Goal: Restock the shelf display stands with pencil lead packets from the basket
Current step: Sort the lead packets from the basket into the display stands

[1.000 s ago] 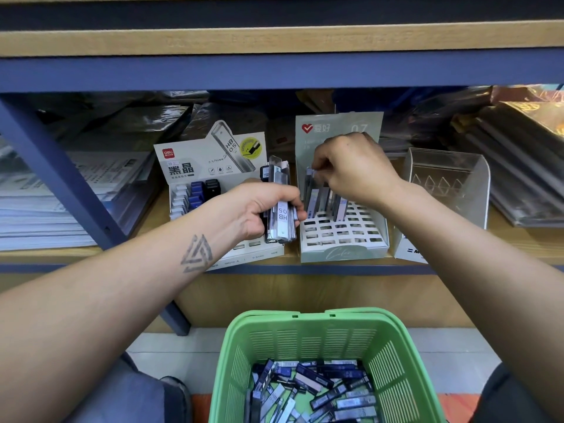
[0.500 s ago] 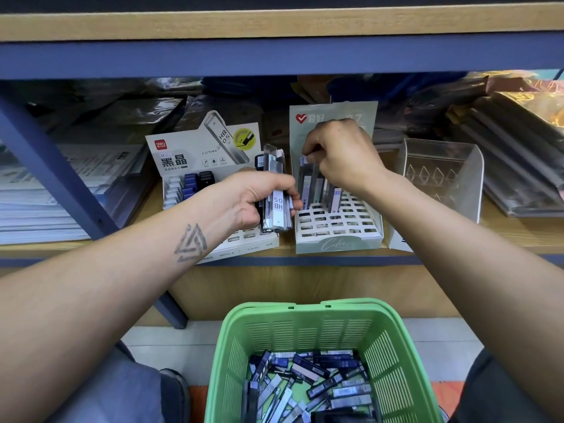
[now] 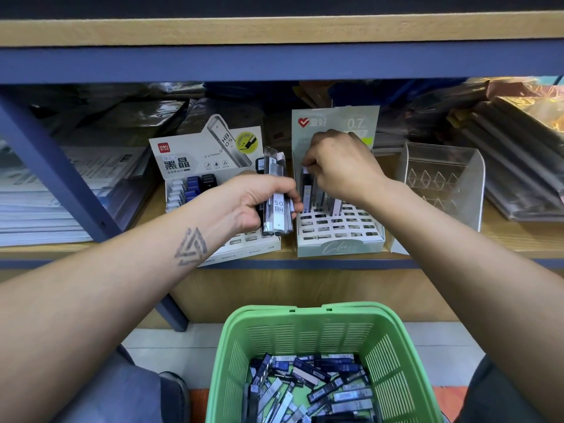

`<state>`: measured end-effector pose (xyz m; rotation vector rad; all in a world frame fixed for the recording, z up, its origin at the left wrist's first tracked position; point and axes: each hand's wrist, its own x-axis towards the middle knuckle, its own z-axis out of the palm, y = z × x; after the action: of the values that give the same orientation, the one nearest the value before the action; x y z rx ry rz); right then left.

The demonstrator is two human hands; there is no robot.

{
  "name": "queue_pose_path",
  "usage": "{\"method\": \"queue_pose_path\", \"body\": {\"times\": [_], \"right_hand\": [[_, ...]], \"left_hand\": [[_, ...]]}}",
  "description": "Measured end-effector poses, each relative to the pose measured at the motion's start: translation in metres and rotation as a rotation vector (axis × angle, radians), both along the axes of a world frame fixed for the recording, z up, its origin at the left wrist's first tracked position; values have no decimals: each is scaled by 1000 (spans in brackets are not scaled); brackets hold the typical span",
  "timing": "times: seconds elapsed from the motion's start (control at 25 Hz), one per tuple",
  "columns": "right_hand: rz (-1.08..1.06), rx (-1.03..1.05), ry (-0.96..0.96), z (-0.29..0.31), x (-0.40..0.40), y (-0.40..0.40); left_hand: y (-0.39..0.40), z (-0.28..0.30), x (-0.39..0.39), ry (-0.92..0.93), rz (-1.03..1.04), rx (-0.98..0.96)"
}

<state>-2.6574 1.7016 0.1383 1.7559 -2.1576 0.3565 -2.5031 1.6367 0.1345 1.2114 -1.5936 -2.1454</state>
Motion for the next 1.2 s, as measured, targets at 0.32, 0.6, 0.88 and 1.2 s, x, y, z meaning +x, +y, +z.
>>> {"method": "queue_pose_path", "body": {"times": [0.32,0.6,0.88,1.2], "right_hand": [[-22,-173,-852,13,4,25],[64,-35,-1350,7,1,45],[73,26,-1404,10,-1,50],[53,-83,-1529,10,-7,55]], "left_hand": [[8,-3,3,67,-106,92],[19,0,4,125,-234,104],[20,2,6,137,-247,107],[17,1,10,147,-221,110]]}}
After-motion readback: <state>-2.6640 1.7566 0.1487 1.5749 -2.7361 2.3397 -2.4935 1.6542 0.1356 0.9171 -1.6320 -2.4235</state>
